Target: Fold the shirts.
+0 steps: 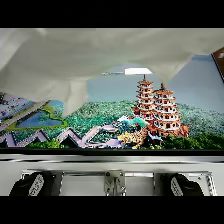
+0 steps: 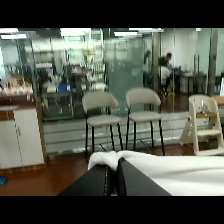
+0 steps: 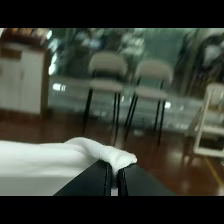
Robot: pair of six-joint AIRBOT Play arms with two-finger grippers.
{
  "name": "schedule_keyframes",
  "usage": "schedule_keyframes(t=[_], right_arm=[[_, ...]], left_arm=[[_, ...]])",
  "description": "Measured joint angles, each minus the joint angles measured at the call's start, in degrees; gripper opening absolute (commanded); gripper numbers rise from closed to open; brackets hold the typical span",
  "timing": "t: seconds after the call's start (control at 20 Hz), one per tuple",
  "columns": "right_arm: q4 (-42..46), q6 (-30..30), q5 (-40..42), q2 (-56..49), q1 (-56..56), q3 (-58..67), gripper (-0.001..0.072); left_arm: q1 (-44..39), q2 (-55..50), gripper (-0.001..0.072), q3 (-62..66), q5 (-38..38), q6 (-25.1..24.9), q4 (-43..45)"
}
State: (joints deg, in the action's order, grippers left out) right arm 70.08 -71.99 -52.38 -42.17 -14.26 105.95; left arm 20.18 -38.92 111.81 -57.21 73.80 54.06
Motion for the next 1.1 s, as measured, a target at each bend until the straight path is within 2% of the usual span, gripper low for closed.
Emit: schedule_keyframes(t=[0.15,0.4,0.6,0.8,0.95,1.1], right_arm=[[6.5,-5.2,-6.0,4.7,0.0,1.8,0.0066],[13.7,-8.4,-20.3,7.3,0.0,2.7,0.0066],[17.4,-10.4,-30.6,5.4,0.0,2.8,0.0066],[18.0,-11.9,-44.5,-0.6,0.1,-2.3,0.0066],[17.3,-12.5,-45.1,-5.3,0.1,-14.7,0.0066],[15.0,-12.7,-33.4,-12.2,0.1,-27.4,0.0065]], left_arm=[[0.0,3.6,0.0043,2.7,-3.3,1.9,5.8],[0.0,5.9,0.0043,4.0,-13.0,3.7,11.8],[0.0,5.7,0.0043,3.2,-19.7,4.1,13.6],[0.0,5.2,0.0044,-7.1,-28.5,4.3,14.0],[-0.1,4.5,0.0043,-22.0,-30.2,4.3,14.0],[-1.3,1.4,0.0043,-38.1,-23.1,4.3,13.4]])
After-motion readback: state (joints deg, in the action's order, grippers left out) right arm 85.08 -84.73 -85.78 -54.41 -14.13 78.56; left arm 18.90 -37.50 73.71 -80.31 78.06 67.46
